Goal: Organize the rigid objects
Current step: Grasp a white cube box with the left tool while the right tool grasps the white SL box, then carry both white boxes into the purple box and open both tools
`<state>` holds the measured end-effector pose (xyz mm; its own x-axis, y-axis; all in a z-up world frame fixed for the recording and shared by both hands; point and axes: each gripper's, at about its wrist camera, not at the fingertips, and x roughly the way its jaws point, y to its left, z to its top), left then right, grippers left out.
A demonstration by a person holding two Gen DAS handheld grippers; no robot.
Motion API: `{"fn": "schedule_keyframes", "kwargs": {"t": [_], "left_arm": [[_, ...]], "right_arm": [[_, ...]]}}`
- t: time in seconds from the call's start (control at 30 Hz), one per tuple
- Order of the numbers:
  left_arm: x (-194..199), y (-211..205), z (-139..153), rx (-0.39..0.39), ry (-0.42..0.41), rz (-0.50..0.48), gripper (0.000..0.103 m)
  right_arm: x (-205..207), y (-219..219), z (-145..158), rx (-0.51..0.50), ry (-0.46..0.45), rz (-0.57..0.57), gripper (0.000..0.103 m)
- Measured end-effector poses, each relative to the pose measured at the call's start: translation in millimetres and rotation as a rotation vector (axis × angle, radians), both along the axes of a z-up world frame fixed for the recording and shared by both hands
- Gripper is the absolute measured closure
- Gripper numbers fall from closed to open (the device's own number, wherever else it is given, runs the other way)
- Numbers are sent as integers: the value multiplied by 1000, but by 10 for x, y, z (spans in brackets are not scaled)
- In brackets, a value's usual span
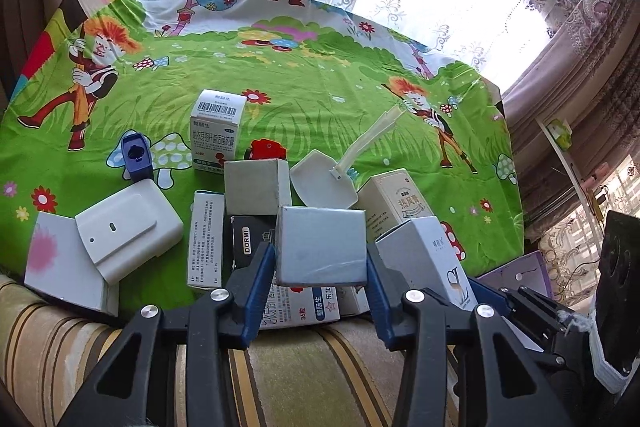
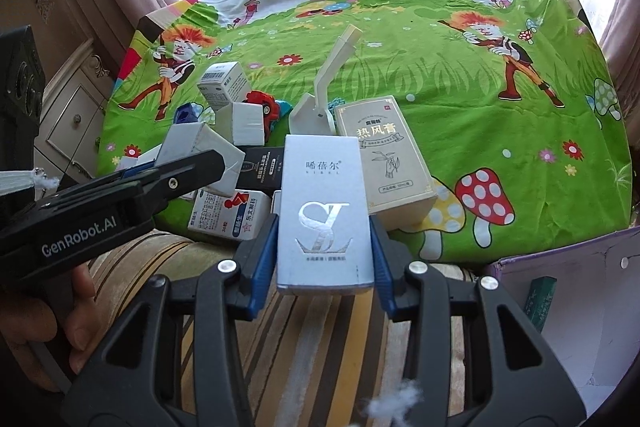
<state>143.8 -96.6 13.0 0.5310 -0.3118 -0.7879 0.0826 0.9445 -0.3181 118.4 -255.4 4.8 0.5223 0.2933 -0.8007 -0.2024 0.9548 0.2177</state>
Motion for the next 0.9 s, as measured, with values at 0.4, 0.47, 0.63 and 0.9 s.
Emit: {"fn": "schedule_keyframes", "kwargs": {"t": [0.4,0.47,0.63,0.9], "left_arm": [[-171,-149,94,-30,-16,-38,58],[-202,-199,108,-36,-18,-54,58],[-264,-366,131,-54,-14,-103,58],[-385,-703,149,-77,2,-197,58]], "right_arm": [[-238,-201,159,26,-50,-22,57],[-305,-271,195,28,-59,-31,57],[-478,-531,248,28,-70,-77,57],[-783,-1089,220,15,-56,-184,57]]}}
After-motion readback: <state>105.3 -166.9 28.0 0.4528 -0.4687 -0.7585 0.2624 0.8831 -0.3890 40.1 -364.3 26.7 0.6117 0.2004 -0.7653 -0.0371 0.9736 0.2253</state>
